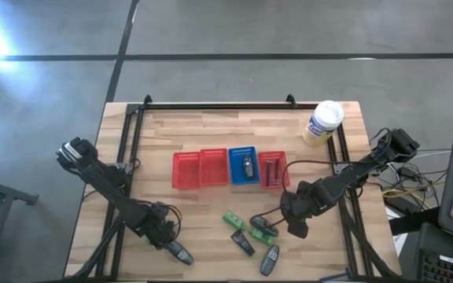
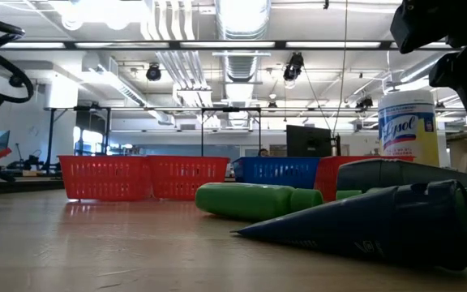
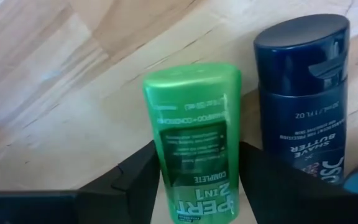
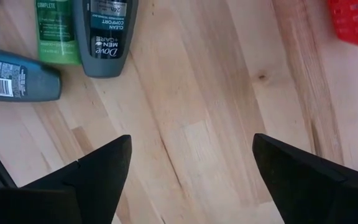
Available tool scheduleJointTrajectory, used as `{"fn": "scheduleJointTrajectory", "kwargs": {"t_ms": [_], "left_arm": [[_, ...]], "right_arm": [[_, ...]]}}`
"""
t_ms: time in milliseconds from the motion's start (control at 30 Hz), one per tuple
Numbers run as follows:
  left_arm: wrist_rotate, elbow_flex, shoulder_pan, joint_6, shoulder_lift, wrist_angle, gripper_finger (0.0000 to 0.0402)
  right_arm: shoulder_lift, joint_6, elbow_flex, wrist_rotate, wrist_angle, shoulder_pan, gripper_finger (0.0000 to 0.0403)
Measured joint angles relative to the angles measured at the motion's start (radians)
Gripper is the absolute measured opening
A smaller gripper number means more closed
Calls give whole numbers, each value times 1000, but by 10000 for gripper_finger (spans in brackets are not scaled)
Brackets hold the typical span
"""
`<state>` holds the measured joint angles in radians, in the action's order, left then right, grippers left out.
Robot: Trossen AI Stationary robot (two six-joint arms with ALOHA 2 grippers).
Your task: Pick & Place Travel size toiletries
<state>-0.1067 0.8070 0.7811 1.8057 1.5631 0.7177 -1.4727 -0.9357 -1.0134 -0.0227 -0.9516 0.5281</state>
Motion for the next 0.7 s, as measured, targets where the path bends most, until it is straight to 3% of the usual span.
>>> {"fn": "scheduleJointTrajectory", "kwargs": {"t_ms": [100,267,500,600,700], "left_arm": [[29,3,2,3,-18,9,180],[165,0,-2,72,-89,16,137],[449,0,-40,225,-249,37,130],[595,4,-108,231,-317,54,130],[628,21,-242,115,-358,91,130]], "right_arm": [[0,-1,0,0,0,0,342],[15,-1,0,25,2,0,350],[89,-28,0,93,6,-2,334],[121,-58,2,115,6,-6,325],[141,-92,8,135,6,-9,319]]}}
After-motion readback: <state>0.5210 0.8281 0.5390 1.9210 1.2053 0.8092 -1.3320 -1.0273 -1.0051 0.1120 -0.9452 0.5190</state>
